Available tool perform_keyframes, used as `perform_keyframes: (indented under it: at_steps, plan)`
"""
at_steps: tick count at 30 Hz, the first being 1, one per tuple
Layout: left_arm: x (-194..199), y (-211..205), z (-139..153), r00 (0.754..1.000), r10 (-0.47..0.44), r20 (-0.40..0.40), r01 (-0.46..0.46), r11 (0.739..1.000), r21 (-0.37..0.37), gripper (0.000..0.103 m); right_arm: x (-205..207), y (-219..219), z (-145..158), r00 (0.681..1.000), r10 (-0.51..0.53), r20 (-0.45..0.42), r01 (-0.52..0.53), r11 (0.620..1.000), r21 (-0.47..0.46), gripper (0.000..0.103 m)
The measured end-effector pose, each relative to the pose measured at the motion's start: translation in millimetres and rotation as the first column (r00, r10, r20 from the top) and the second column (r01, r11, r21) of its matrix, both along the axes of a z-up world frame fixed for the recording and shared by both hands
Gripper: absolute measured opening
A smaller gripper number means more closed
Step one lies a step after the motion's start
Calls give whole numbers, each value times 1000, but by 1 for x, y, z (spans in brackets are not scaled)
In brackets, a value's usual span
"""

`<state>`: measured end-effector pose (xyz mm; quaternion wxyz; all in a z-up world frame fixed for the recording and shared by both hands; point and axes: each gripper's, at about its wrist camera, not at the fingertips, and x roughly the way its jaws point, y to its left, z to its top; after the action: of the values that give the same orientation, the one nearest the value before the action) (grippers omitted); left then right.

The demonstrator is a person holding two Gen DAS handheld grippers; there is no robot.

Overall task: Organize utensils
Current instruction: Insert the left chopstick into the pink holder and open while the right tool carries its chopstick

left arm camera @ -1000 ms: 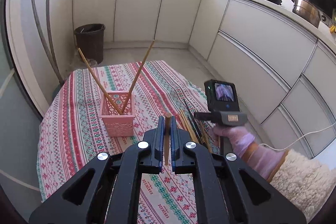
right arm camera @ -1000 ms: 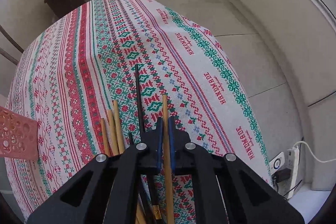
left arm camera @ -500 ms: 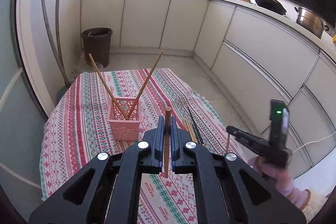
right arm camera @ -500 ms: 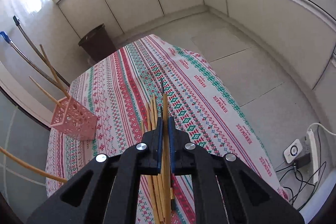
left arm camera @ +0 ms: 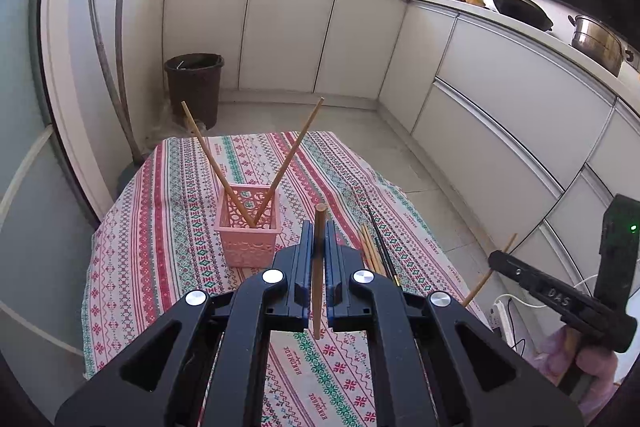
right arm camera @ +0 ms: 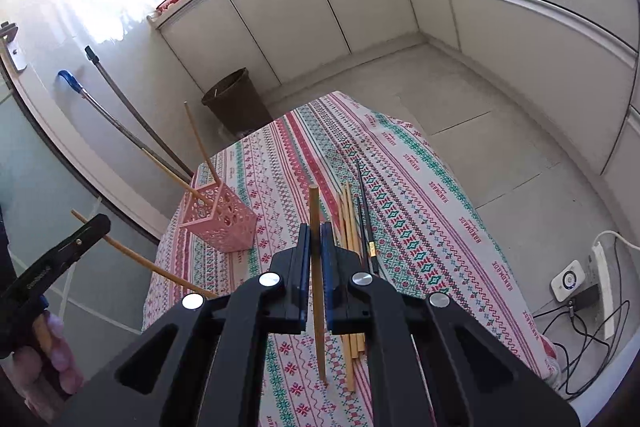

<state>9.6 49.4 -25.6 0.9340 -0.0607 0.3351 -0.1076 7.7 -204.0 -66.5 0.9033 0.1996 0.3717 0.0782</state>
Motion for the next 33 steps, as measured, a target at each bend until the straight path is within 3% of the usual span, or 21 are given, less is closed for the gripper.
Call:
perform_keyframes:
  at_steps: [12,17,23,27,33]
  plan:
    - [12,10,8,999,36,-3,-36,999,-23,4,2,7,29,999,20,43,-24,996,92,6]
    - [23,26,47,994,66,86,-62,997,-53,4,4,7,39,998,23,64,-30,994,104,6]
    - [38,47,76,965,184,185,-167,981,-101,4,7,4,44,998,24,62,-30,994,107,6]
    - [57,56,74,955,235,184,-210,967,-144,4,13,-1,41,999,17,44,-22,993,115,6]
    - [77,65,56,937,304,171,-282,949,-139,4,21,-1,41,999,10,41,-15,994,112,6]
